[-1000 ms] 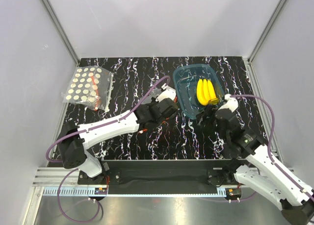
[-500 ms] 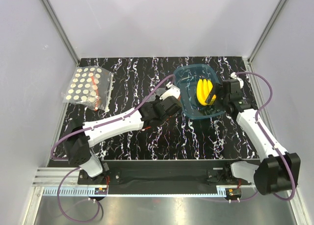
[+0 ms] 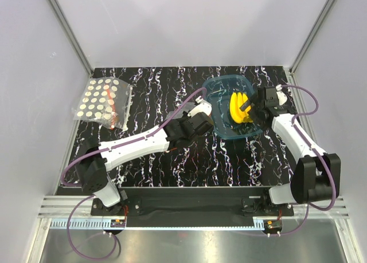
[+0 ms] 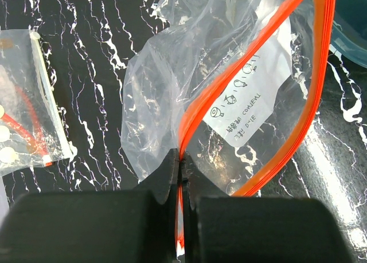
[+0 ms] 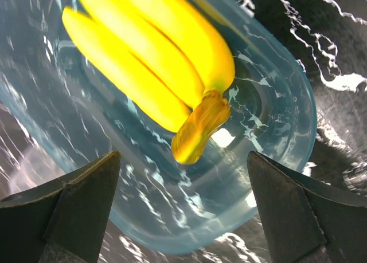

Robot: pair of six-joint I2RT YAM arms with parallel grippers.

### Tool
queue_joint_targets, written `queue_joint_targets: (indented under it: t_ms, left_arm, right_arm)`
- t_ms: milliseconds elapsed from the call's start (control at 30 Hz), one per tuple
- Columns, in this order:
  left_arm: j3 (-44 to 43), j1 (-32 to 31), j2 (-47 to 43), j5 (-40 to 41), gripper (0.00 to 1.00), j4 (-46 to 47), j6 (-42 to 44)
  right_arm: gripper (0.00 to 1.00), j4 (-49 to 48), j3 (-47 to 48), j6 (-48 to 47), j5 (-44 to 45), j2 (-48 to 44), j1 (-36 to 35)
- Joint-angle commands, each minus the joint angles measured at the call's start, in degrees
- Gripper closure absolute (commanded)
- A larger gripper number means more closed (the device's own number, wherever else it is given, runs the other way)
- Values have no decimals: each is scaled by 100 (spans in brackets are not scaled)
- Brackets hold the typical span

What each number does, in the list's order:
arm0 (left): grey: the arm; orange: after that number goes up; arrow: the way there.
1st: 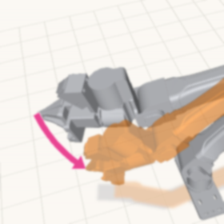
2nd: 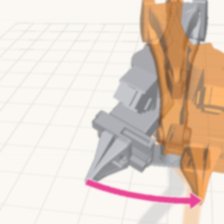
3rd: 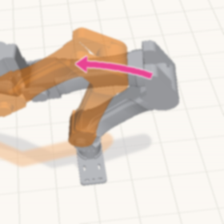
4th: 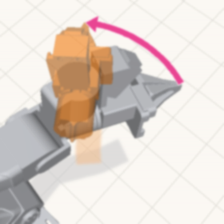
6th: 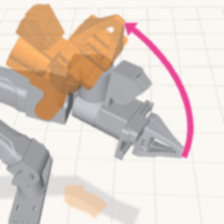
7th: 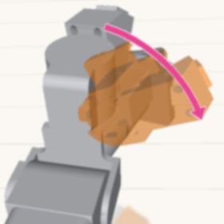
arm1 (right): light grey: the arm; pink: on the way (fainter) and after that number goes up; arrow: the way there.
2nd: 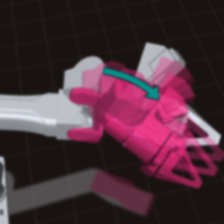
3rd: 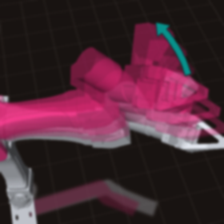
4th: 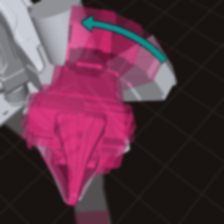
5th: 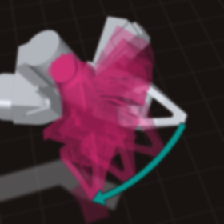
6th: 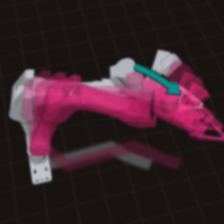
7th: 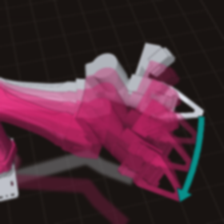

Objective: Place the food in the zip-top bag and seal the zipper
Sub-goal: Pick up the fake fruit from the bin.

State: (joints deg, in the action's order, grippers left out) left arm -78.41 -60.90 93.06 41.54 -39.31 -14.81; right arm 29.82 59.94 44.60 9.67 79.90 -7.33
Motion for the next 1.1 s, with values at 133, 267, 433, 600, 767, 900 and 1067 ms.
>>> queue_joint_targets:
  t_ms: [133,267,433,600,767,900,1067]
  left_arm:
    - [-254,-18,-77,-111,100,204,13]
    - [-271,-18,-86,-111,100,231,13]
    - [-280,-9,-86,-102,100,240,39]
    - [-280,26,-95,-120,100,257,66]
    - [-245,87,-156,-146,100,266,92]
    - [-227,140,-183,-251,100,266,101]
    - [-201,246,-218,-418,100,249,101]
  right_arm:
    - [2,-459,52,1428,764,175,39]
    - [4,-469,219,1692,834,648,48]
    - [6,-679,71,1947,694,826,48]
    - [47,-1022,-88,1782,694,790,48]
    - [88,-943,70,1447,641,432,48]
    - [100,-750,342,675,396,-35,48]
    - [100,-478,518,-274,-351,-807,48]
